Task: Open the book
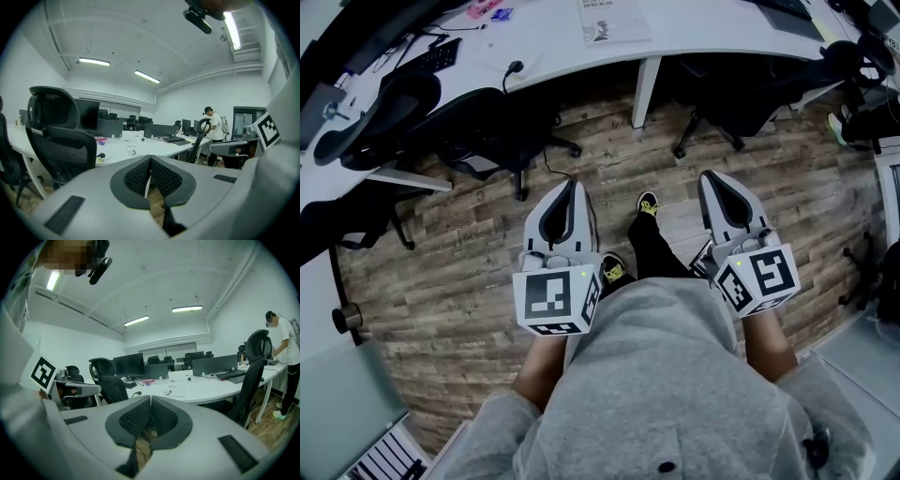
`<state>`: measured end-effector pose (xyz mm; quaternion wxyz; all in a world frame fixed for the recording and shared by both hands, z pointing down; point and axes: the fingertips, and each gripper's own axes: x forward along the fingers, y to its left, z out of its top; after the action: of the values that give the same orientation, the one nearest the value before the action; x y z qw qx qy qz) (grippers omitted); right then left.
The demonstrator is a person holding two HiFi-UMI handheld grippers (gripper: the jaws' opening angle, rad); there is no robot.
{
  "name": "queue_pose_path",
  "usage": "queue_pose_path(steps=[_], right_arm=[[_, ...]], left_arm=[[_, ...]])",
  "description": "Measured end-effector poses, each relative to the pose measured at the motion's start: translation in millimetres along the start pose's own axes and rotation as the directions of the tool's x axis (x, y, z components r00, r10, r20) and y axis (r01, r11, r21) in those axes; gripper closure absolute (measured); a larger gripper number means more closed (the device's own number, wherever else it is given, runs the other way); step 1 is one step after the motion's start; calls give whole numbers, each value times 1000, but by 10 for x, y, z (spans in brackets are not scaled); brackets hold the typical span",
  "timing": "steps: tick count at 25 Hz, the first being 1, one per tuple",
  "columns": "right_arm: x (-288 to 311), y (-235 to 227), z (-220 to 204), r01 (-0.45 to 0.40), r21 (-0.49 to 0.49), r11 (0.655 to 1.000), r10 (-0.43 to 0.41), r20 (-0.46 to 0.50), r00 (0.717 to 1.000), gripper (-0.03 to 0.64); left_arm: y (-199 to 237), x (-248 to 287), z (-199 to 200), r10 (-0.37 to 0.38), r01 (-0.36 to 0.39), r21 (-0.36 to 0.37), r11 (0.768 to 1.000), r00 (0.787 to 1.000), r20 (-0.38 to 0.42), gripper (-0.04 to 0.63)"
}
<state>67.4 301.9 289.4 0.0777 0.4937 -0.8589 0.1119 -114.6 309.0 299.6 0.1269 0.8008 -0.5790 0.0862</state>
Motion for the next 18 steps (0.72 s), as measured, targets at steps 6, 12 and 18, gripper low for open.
queue_pose_path(steps=[6,12,18], right_arm=[[266,-337,33,8,33,999,-8,-8,1000,588],[576,-676,119,15,50,999,-14,-14,1000,588],[950,-1034,178,3,77,997,-1,-22,1000,588]], left_arm=[[12,371,34,1,-1,4,1000,1000,-27,588],[26,817,106,-3,3,3,1000,998,-56,586],[103,1297,260,14,-13,19,1000,998,-65,588]])
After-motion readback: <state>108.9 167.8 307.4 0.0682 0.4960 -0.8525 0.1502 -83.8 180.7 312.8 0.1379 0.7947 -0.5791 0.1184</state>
